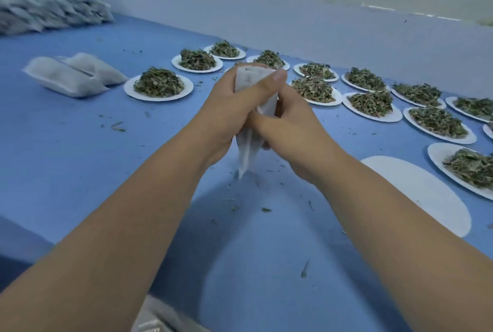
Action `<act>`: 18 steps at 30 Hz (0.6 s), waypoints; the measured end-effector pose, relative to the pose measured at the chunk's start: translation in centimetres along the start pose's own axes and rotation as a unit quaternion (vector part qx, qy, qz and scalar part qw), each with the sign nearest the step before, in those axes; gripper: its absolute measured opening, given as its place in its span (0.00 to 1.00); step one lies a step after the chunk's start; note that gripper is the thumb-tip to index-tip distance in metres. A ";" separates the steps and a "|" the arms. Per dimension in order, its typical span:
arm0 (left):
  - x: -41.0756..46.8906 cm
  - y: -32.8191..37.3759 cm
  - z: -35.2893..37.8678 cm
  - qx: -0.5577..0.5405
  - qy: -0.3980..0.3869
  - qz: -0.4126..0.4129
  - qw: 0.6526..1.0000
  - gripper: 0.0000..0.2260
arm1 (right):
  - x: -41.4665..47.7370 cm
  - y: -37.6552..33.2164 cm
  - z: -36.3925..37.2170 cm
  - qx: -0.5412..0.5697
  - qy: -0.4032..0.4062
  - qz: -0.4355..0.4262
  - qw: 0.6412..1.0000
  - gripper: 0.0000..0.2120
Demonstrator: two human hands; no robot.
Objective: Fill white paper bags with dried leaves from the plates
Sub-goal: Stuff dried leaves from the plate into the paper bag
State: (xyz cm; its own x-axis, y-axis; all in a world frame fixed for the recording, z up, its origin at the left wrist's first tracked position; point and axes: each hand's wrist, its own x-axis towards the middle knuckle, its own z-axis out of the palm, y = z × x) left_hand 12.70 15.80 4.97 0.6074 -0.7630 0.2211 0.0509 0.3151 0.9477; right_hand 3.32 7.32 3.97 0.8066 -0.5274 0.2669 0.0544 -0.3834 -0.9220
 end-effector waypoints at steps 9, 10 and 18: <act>-1.7 2.2 -13.7 -0.062 0.010 -0.005 0.998 0.27 | 7.0 -2.6 8.4 0.020 0.013 0.005 1.000 0.21; -1.5 2.6 -15.6 -0.041 0.062 0.002 0.997 0.24 | 8.3 -3.2 10.1 0.017 0.011 -0.002 1.000 0.22; 4.9 2.0 -25.0 0.152 0.485 0.095 0.856 0.10 | 19.8 -4.6 20.2 -0.035 0.032 -0.034 0.998 0.30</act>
State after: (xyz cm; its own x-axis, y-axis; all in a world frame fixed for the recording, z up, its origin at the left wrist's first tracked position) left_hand 35.64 26.82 2.23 0.9616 0.1606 0.2224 -0.2409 0.1065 0.9647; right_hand 30.97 13.98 7.82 0.7632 -0.5443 0.3484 0.0651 -0.4716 -0.8794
